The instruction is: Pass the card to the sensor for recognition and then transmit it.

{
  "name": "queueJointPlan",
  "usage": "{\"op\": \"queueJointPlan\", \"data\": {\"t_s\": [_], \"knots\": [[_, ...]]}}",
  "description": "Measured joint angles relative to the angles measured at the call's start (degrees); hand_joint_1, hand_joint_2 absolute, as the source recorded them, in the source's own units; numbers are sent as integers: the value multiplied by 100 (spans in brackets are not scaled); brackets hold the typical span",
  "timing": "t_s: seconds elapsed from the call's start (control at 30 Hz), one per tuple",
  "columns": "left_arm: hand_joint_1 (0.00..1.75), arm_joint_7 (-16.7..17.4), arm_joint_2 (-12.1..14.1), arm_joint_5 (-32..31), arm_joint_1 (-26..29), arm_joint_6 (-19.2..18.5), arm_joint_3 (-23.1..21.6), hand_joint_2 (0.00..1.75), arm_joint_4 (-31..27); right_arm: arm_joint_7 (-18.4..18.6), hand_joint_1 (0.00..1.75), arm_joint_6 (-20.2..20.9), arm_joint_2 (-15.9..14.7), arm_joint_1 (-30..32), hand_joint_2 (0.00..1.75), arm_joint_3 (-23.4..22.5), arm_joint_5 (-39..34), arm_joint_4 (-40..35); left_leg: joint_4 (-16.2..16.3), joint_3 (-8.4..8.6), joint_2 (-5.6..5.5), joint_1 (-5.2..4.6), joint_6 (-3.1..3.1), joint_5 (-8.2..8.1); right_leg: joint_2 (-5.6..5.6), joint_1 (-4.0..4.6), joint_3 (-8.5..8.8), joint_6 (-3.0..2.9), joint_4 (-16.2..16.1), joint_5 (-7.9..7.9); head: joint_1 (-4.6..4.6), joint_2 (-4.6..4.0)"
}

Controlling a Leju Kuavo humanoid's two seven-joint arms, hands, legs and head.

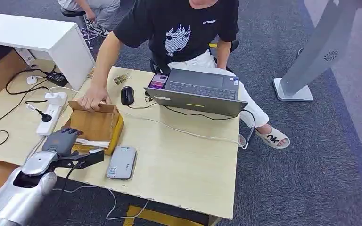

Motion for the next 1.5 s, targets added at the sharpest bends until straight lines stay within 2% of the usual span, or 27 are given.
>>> {"op": "queueJointPlan", "data": {"t_s": [1.33,1.37,1.43,1.47,1.5], "knots": [[175,-41,0,-28,-104,-74,-234,175,15,-4,0,55,2,17,175,-83,94,-92,0,3,13,-1,0,0,13,-1,-2,-1,0,1,-2,0],[150,-41,0,-26,-108,-77,-243,175,15,-4,0,55,2,18,175,-83,96,-92,0,3,13,-1,0,0,13,-1,-2,-1,0,1,-2,0],[47,-30,0,-31,-118,-74,-264,175,15,-22,0,48,2,18,175,-85,109,-92,0,3,12,-1,0,0,13,-1,-2,-1,0,1,-2,0],[45,-18,0,-37,-129,-66,-280,175,15,-33,0,46,2,18,175,-89,131,-92,0,3,11,-1,0,0,12,-1,-1,-1,0,1,0,0],[58,-4,-2,-41,-137,-61,-286,175,15,-41,0,41,2,18,175,-90,146,-92,0,3,11,-1,0,0,12,-1,-1,-1,0,1,0,0]]}}
